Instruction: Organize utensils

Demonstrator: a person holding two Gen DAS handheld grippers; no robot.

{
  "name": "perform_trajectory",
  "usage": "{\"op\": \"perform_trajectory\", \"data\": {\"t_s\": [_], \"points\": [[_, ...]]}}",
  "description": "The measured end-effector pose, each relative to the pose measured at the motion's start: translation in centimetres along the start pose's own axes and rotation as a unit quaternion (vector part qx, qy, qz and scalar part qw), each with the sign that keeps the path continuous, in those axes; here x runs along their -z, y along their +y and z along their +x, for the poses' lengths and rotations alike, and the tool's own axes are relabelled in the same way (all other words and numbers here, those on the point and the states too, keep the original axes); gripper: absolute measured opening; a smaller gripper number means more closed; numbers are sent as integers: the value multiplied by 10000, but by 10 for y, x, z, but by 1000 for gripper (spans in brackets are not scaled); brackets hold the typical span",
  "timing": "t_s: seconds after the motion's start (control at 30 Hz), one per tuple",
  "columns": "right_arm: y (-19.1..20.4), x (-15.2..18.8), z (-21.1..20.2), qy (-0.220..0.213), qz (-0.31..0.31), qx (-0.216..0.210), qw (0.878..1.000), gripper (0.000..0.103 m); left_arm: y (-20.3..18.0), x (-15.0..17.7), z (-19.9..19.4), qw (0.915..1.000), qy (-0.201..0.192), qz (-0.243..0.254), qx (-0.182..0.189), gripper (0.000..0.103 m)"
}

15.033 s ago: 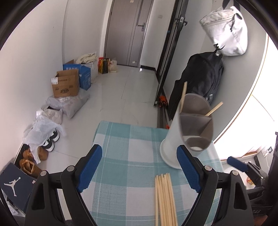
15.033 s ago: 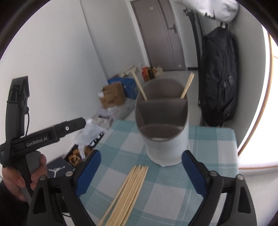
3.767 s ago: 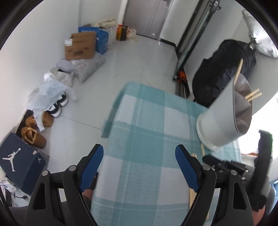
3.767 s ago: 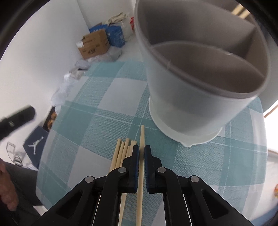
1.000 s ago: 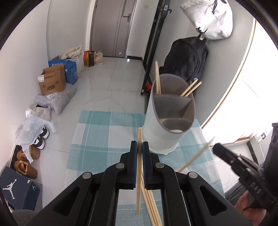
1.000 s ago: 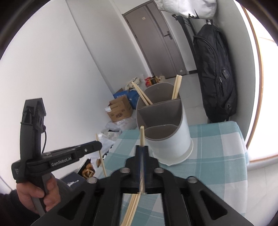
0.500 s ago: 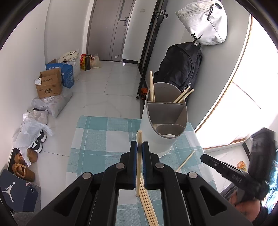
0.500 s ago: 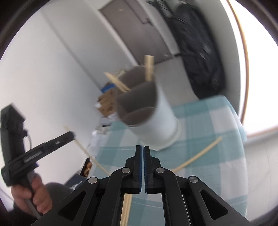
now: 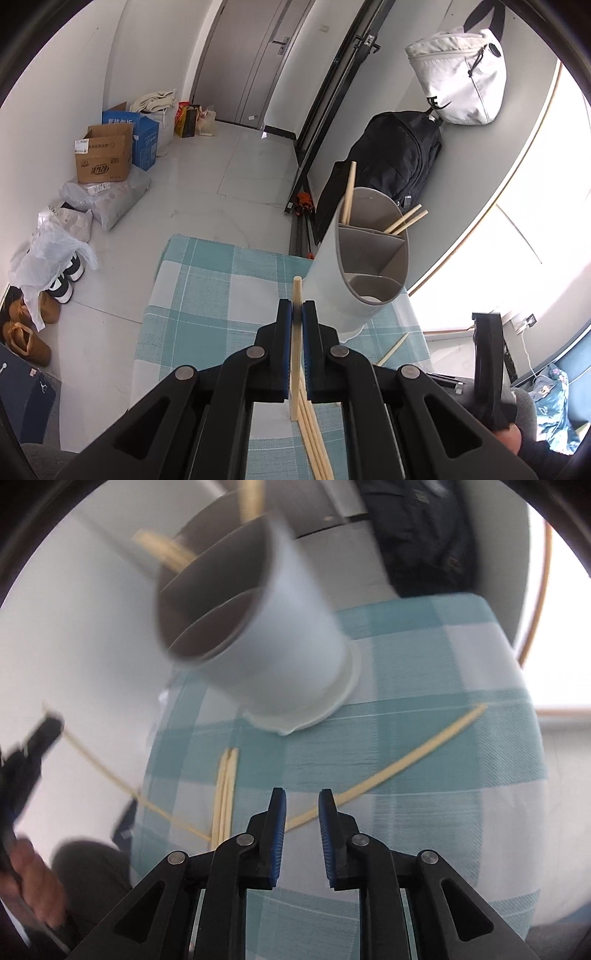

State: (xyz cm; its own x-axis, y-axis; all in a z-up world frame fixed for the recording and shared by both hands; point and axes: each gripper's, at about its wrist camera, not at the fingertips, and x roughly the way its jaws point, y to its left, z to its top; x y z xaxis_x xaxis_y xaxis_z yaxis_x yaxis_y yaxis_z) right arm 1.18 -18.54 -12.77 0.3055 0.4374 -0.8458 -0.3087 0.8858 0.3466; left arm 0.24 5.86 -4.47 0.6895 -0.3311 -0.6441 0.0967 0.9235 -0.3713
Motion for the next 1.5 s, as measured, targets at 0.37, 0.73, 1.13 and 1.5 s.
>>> {"op": "perform_trajectory", "data": {"t_s": [0.37, 0.73, 1.13, 1.5], "points": [[68, 22, 33, 1123, -3909, 777, 9102, 31, 22, -1, -2, 9996, 9, -185, 230, 1], [87, 15, 66, 2067, -5365, 535, 8164, 26, 29, -5, -2, 9992, 58, -272, 292, 1], [87, -6, 59, 1592, -4861, -152, 8591, 0, 27, -5, -2, 9996, 35, -210, 160, 1], [88, -11, 40, 1341, -4533, -322, 8806, 0, 26, -4, -3, 9998, -8, -213, 27, 2]]}}
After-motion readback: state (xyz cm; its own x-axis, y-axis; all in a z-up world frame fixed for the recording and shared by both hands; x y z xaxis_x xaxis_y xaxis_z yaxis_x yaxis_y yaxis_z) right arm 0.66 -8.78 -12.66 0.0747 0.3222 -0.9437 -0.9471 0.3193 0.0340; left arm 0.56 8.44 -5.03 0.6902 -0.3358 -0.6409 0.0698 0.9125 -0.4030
